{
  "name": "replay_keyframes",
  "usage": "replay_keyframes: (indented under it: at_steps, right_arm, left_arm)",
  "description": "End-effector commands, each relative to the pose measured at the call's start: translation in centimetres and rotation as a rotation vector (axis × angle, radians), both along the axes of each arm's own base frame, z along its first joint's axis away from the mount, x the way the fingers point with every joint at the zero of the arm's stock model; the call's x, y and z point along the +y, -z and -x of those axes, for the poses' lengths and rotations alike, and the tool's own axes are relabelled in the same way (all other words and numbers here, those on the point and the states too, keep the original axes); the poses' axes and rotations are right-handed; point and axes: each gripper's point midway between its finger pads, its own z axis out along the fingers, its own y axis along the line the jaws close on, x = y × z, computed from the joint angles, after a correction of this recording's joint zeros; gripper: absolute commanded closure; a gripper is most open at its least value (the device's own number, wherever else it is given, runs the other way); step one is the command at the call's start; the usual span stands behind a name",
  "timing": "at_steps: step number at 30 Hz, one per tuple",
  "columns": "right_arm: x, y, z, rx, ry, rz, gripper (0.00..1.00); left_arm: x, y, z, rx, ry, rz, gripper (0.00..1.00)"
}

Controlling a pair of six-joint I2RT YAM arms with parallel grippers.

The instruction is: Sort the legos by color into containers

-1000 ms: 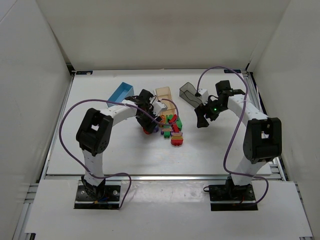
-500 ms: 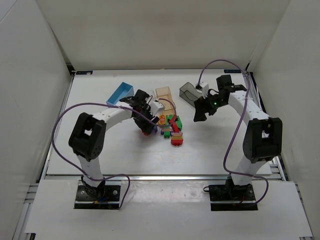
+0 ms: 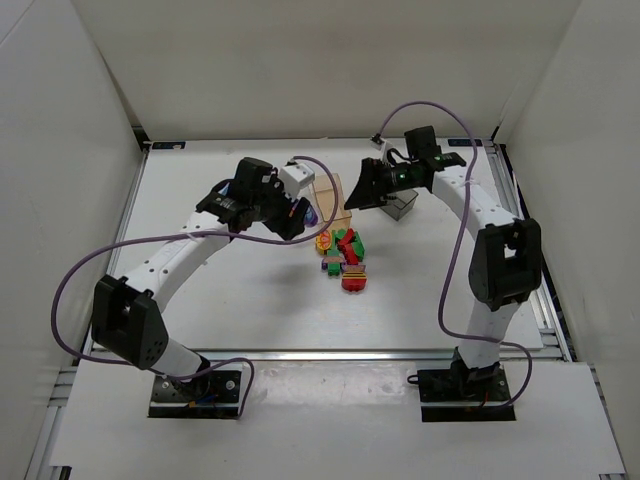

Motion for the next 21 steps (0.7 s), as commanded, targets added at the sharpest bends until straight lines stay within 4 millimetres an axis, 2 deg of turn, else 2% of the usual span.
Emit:
replay_keyframes:
  at_steps: [1,2,8,17,21]
  right_arm:
    - [3.0,-4.4,-0.9,-0.003,-0.013,-0.126,0.09]
    - [3.4,-5.1,-1.0,-0.012,-0.022,-0.138,0.09]
    - [5.5,-5.5,-0.5,-0.034,-0.068,-0.141,0.09]
    - [7.5,-4.7,0.9,-0.023,-0.125,-0.134,0.08]
    - [7.9,-4.8,0.8,-0.015,-0.134,-0.145,0.09]
  left_arm:
    - [-0.7,-2.2,0.0,-0.044,-0.007,0.057,0.9]
    - [-0.7,-2.2,0.0,-0.04,-0.007,0.058,0.9]
    - [-1.2,-2.4,0.0,-0.05,0.004,0.064,0.9]
    - [-2.1,-2.2,-0.7,-0.052,0.004,0.069,0.9]
    - [-2.5,-2.3,-1.0,-0.058,0.012,0.071,0.9]
